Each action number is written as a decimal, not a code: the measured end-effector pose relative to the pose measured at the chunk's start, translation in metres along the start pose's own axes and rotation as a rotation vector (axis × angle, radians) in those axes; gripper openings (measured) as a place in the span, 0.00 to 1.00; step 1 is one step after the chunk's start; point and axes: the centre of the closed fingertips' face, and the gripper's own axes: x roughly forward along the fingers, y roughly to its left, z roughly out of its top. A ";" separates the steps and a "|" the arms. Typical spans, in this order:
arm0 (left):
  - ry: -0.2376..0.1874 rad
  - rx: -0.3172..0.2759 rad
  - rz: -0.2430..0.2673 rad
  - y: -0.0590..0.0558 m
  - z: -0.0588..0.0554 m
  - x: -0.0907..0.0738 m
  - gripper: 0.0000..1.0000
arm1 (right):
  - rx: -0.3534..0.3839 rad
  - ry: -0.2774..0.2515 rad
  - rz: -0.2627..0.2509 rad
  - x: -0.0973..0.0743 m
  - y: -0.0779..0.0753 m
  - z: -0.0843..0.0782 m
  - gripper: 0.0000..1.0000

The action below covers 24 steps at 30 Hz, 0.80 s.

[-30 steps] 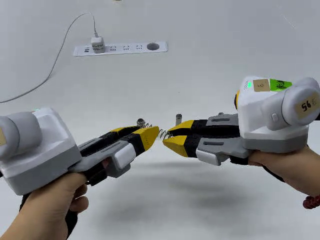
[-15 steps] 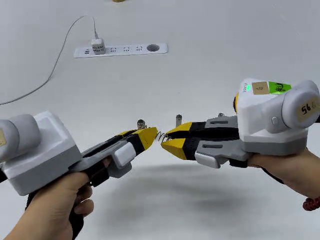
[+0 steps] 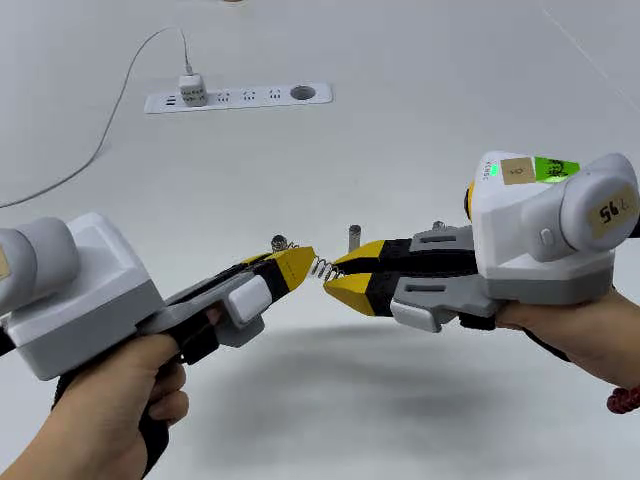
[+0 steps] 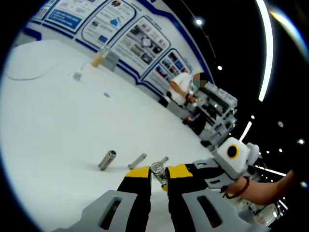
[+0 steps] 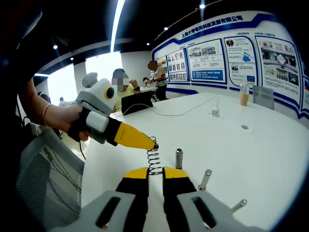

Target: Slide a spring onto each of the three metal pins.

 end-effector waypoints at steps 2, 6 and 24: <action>0.003 0.005 -0.001 -0.002 0.000 0.000 0.11 | 0.001 0.002 0.000 0.000 0.000 0.000 0.11; -0.001 0.003 -0.010 -0.004 0.002 0.001 0.11 | -0.002 0.002 -0.001 -0.001 0.001 0.001 0.11; 0.014 0.281 0.023 -0.015 0.016 0.001 0.09 | -0.015 0.044 -0.065 -0.004 -0.009 -0.002 0.23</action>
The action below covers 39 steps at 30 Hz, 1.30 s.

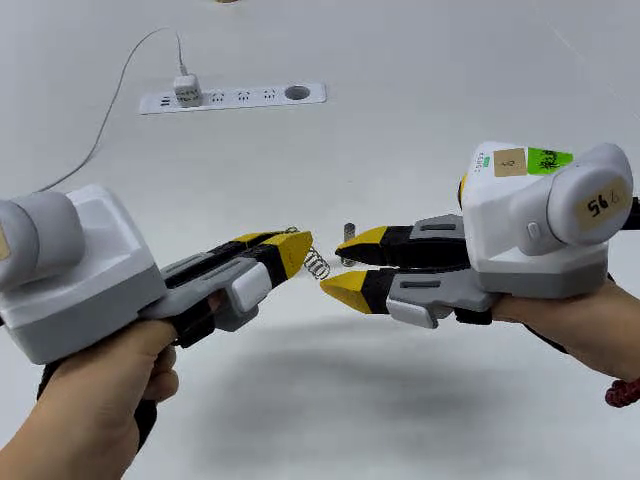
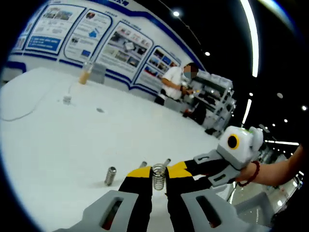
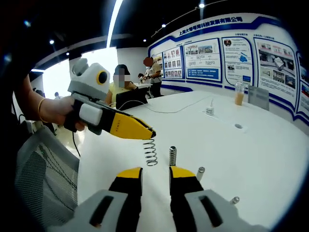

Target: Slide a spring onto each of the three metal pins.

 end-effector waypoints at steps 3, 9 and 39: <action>0.005 0.088 0.021 0.001 0.004 0.001 0.09 | 0.008 0.015 -0.007 -0.001 -0.002 -0.004 0.25; 0.011 0.230 0.015 -0.006 0.011 0.006 0.09 | 0.003 0.037 -0.025 -0.004 -0.005 -0.012 0.27; 0.001 0.548 0.013 -0.006 0.017 0.053 0.09 | 0.072 0.107 -0.121 -0.025 -0.026 -0.051 0.37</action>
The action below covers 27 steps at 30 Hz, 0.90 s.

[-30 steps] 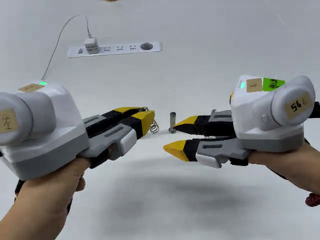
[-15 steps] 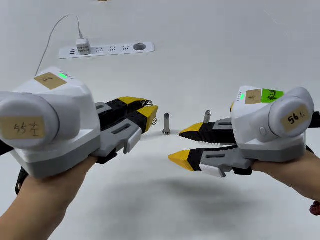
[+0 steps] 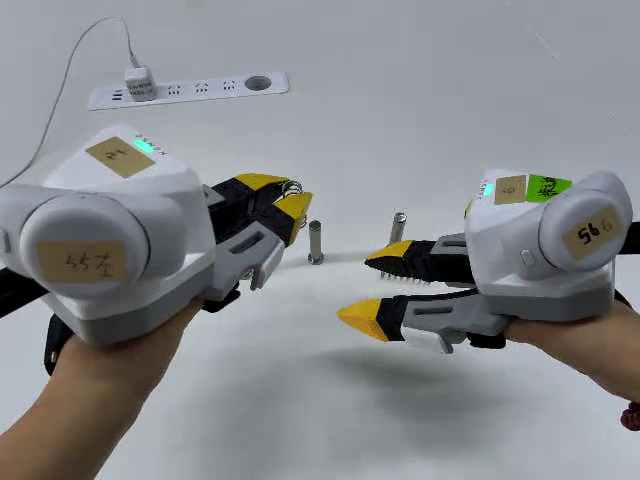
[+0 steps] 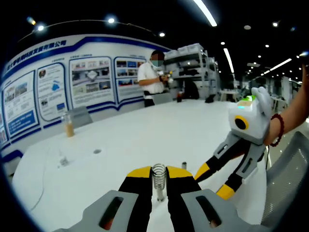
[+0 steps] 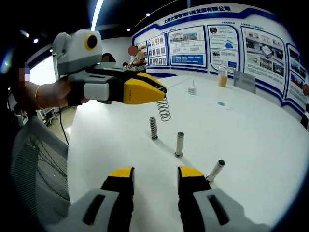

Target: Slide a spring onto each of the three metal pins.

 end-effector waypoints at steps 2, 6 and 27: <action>0.002 -0.001 0.002 0.000 -0.002 0.003 0.09 | 0.005 0.000 -0.004 -0.001 -0.002 -0.001 0.37; 0.005 0.002 0.007 0.001 -0.005 0.008 0.09 | 0.013 -0.002 -0.016 -0.002 -0.006 -0.003 0.37; 0.033 -0.046 0.000 0.005 -0.024 0.031 0.10 | 0.046 0.005 -0.064 -0.006 -0.022 -0.014 0.39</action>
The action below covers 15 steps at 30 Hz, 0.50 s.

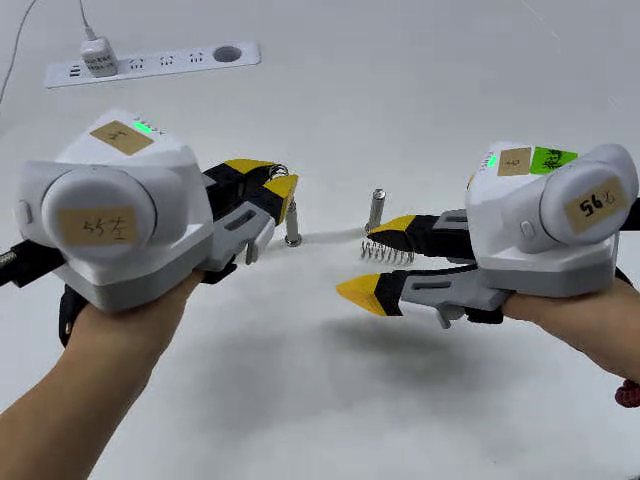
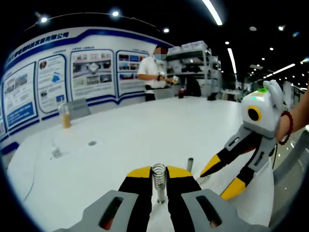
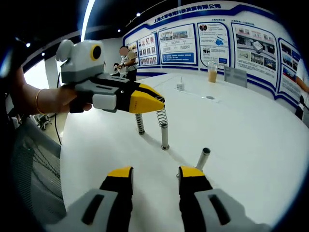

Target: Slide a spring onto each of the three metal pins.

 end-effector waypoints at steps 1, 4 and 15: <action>0.002 -0.001 -0.001 0.000 -0.001 0.001 0.10 | 0.003 0.001 0.000 0.000 0.000 -0.001 0.39; 0.014 -0.005 -0.003 -0.001 -0.004 0.003 0.10 | 0.006 0.001 -0.002 0.000 -0.001 -0.001 0.39; 0.038 -0.009 -0.006 -0.001 -0.015 0.008 0.10 | 0.009 0.001 -0.013 -0.001 -0.003 -0.001 0.39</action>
